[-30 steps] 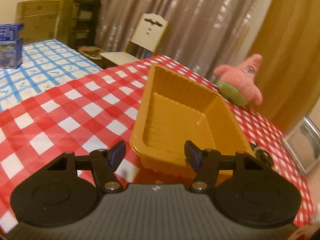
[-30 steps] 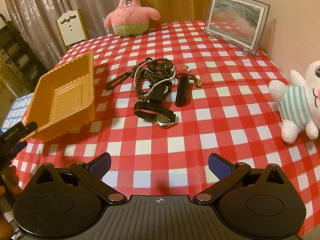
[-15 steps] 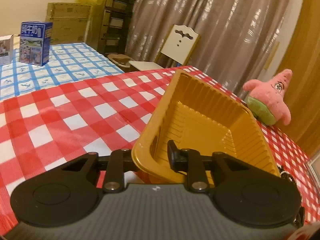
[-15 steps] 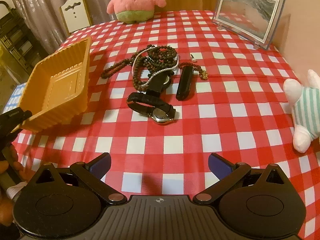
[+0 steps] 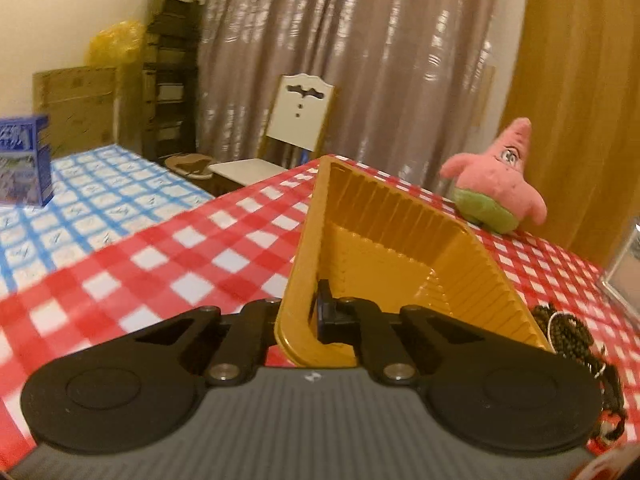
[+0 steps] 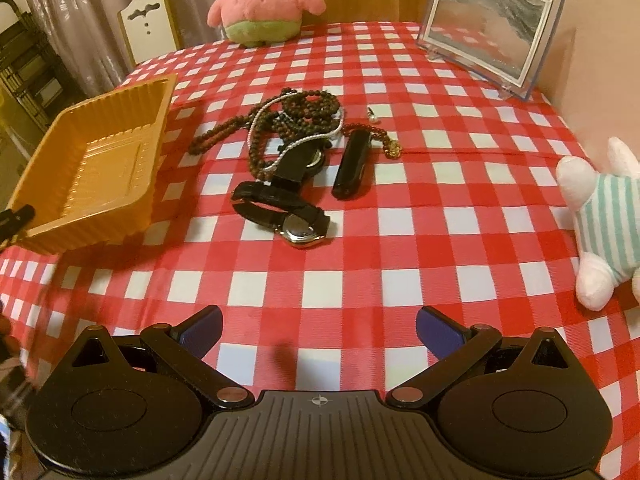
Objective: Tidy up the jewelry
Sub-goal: 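Grasp the black-strap watch with the right tool while the left tool holds the tray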
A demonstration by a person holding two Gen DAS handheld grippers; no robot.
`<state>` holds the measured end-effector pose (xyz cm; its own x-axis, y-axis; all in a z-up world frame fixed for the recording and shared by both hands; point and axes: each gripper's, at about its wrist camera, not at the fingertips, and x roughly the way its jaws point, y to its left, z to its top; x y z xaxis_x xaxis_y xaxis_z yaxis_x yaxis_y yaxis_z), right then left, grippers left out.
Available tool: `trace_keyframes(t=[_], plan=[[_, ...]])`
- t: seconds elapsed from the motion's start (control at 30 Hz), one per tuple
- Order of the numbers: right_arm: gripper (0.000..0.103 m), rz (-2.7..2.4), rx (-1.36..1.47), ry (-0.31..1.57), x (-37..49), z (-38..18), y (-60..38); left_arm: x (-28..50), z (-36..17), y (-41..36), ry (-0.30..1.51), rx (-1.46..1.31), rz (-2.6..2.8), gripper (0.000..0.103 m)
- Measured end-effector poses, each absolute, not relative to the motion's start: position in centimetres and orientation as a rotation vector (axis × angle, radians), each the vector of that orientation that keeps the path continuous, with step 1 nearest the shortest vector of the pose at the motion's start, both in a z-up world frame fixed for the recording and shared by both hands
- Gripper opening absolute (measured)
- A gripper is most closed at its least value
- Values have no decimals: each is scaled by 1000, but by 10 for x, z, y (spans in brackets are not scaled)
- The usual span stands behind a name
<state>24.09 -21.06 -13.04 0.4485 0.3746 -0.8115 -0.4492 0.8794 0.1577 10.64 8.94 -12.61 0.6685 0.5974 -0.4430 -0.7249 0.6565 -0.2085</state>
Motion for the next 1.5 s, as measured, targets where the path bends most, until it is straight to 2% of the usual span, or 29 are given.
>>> trace_keyframes(t=[0.17, 0.3, 0.37, 0.47, 0.7, 1.03, 1.2, 1.23, 1.3, 1.33, 1.5], plan=[[87, 491, -71, 970, 244, -133, -209, 109, -117, 110, 383, -327, 672, 4], [81, 486, -63, 946, 245, -133, -204, 114, -111, 129, 412, -285, 603, 4], [72, 490, -54, 924, 246, -131, -201, 117, -109, 137, 422, -256, 568, 4], [67, 509, -67, 872, 245, -126, -195, 122, -107, 148, 440, -240, 517, 4], [65, 564, -203, 738, 252, -128, -164, 138, -104, 168, 468, -215, 426, 4], [65, 594, -364, 754, 268, -152, -138, 149, -103, 187, 486, -211, 360, 4], [45, 592, -412, 756, 274, -160, -132, 150, -103, 190, 488, -214, 349, 4], [34, 590, -421, 754, 275, -160, -132, 150, -103, 189, 488, -215, 348, 4], [25, 592, -432, 749, 275, -159, -131, 150, -102, 190, 489, -214, 343, 4], [17, 598, -424, 751, 275, -157, -132, 150, -101, 190, 489, -212, 341, 4], [14, 555, -322, 791, 279, -148, -136, 152, -100, 191, 493, -210, 336, 4]])
